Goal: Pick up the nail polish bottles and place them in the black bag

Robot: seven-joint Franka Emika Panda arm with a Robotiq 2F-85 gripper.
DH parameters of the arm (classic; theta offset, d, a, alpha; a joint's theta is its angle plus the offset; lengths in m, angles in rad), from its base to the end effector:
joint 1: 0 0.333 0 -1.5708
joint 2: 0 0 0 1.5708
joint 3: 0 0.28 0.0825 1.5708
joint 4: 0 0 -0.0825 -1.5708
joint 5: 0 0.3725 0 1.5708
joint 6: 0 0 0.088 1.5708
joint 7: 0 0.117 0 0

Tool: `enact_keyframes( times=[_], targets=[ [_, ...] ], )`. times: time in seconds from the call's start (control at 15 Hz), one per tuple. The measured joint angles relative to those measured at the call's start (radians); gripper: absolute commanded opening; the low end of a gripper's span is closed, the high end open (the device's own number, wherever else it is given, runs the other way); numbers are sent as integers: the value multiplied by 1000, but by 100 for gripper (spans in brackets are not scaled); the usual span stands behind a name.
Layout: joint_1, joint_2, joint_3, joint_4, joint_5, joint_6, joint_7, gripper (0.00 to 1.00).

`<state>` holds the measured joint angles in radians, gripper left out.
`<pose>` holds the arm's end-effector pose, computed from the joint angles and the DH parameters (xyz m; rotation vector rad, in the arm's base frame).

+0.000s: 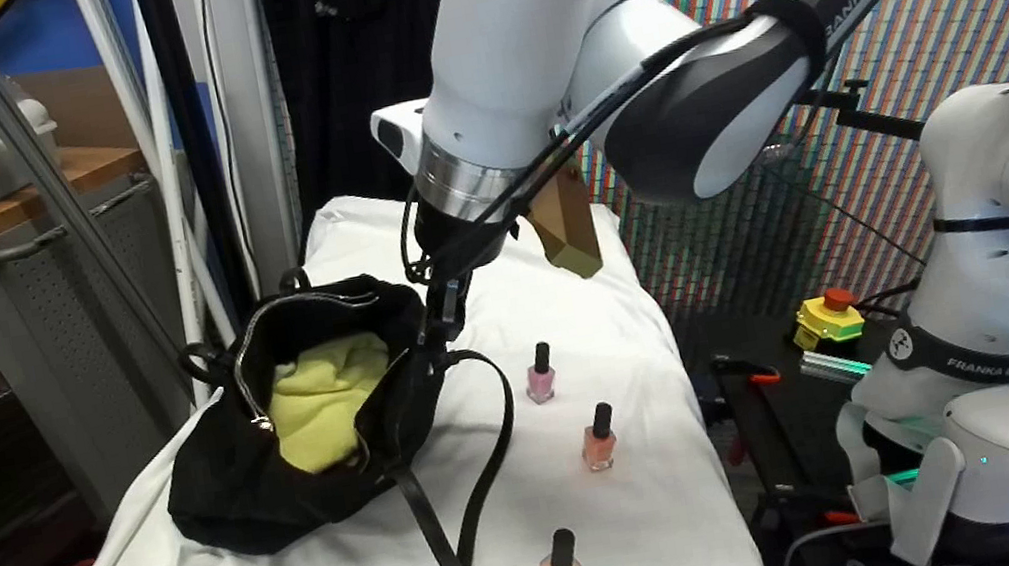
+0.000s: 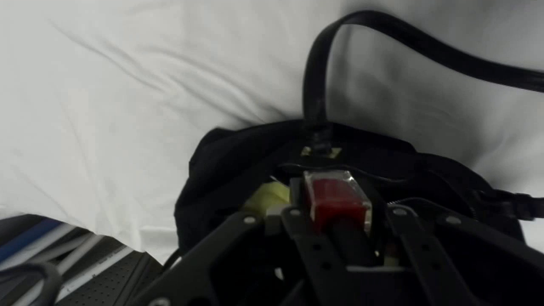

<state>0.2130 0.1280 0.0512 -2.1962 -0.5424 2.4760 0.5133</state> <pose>0.5320 0.1423 0.3036 2.8320 0.2204 0.3926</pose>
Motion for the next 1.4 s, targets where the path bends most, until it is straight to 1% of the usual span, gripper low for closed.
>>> enact_keyframes(
  times=[0.2, 0.47, 0.67, 1.0, 1.07, 1.13, 1.27, 1.4],
  targets=[
    [32, 15, 23, 34, -41, -12, 45, 15],
    [44, 70, 28, 102, -72, -18, 61, 15],
    [44, 132, 20, 170, -73, -20, 61, 15],
    [44, 234, -13, 286, -73, -22, 60, 15],
    [44, 251, -21, 306, -73, -23, 59, 56],
    [44, 265, -29, 324, -73, -24, 59, 66],
    [44, 288, -44, 353, -73, -24, 59, 77],
    [44, 304, -55, 375, -68, -24, 59, 92]
  ],
)
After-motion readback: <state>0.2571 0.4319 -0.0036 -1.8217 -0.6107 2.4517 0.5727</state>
